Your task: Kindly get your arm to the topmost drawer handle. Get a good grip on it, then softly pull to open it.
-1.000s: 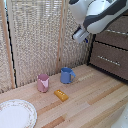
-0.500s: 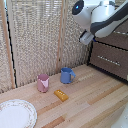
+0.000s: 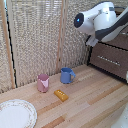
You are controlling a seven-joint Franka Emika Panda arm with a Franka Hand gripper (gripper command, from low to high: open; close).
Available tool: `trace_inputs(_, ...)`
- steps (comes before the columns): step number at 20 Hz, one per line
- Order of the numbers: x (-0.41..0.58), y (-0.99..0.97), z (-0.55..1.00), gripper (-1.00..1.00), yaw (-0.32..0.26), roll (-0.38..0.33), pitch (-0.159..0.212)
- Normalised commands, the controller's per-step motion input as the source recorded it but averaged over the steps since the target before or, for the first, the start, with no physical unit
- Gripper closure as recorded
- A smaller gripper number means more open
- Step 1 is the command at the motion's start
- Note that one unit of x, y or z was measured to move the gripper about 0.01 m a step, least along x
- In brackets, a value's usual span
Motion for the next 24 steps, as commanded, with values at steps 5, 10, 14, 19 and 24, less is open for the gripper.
trace_inputs(5,0.000,-0.55,-0.09,-1.00,0.123,-0.183,0.120)
trace_inputs(10,0.000,-0.54,0.01,-1.00,0.163,-0.098,0.144)
trace_inputs(14,-0.184,-0.54,0.29,-1.00,0.139,-0.093,0.069)
trace_inputs(19,-0.221,-0.69,0.39,-1.00,0.117,-0.020,0.016)
trace_inputs(24,0.059,-0.56,0.01,1.00,0.033,0.084,0.038)
